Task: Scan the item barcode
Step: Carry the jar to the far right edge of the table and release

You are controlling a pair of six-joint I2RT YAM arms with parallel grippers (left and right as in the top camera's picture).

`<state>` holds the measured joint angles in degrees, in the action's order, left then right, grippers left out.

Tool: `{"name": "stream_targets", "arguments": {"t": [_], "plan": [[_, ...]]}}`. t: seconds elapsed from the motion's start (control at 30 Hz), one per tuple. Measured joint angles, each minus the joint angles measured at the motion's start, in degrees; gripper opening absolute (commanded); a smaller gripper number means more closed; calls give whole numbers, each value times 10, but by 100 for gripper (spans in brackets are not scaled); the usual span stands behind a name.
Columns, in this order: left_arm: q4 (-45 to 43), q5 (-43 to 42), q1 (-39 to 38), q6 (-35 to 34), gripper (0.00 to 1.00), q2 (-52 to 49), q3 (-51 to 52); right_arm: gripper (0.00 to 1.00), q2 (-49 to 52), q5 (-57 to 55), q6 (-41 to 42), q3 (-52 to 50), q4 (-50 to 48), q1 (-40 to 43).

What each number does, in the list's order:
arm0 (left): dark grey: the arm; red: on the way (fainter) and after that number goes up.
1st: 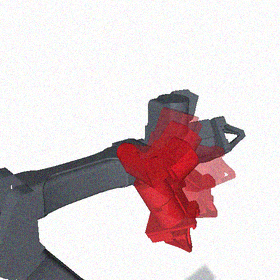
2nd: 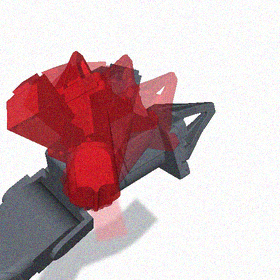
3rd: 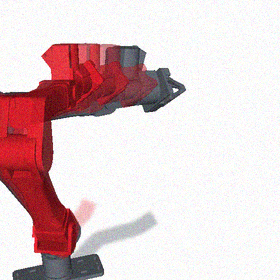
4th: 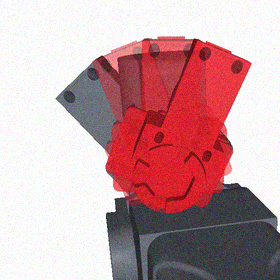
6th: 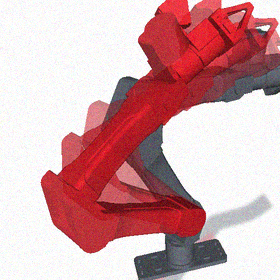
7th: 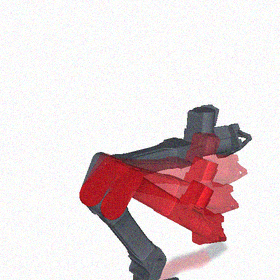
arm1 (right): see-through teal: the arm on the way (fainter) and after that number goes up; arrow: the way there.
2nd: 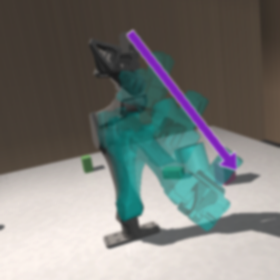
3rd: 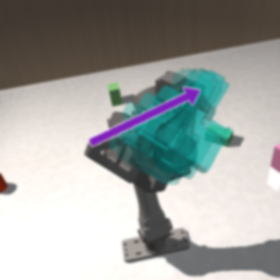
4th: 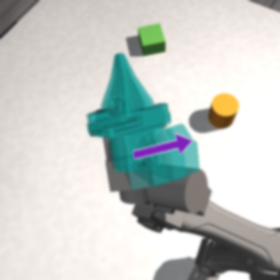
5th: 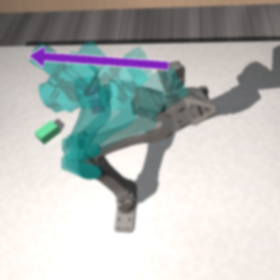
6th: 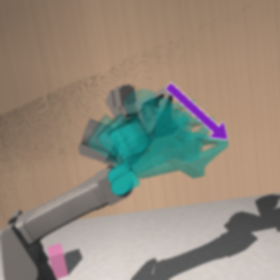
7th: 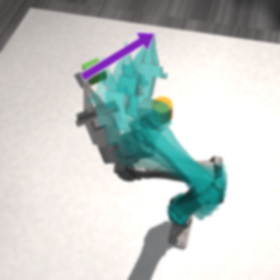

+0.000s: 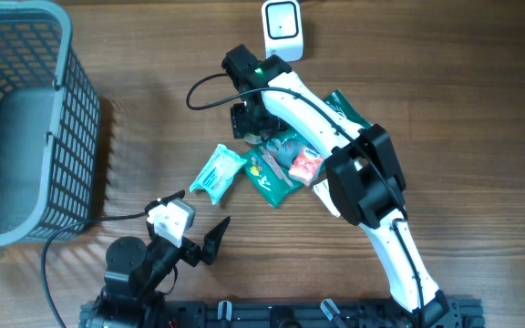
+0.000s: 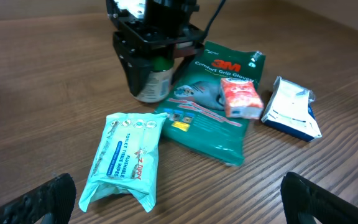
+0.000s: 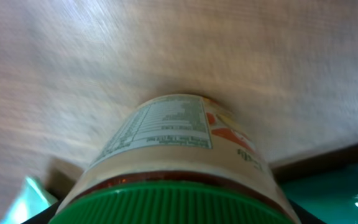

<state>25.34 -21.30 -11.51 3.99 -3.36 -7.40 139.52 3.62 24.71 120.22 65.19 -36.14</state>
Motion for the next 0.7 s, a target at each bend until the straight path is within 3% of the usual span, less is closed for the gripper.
{"name": "stream_targets", "arguments": {"t": [0.17, 0.33, 0.7], "plan": [[0, 0, 0, 0, 100, 0, 0, 58, 1, 0, -10, 43, 87, 8], [0, 0, 0, 0, 100, 0, 0, 59, 0, 11, 16, 211, 249, 25], [0, 0, 0, 0, 100, 0, 0, 59, -59, 98, 186, 254, 270, 45]]}}
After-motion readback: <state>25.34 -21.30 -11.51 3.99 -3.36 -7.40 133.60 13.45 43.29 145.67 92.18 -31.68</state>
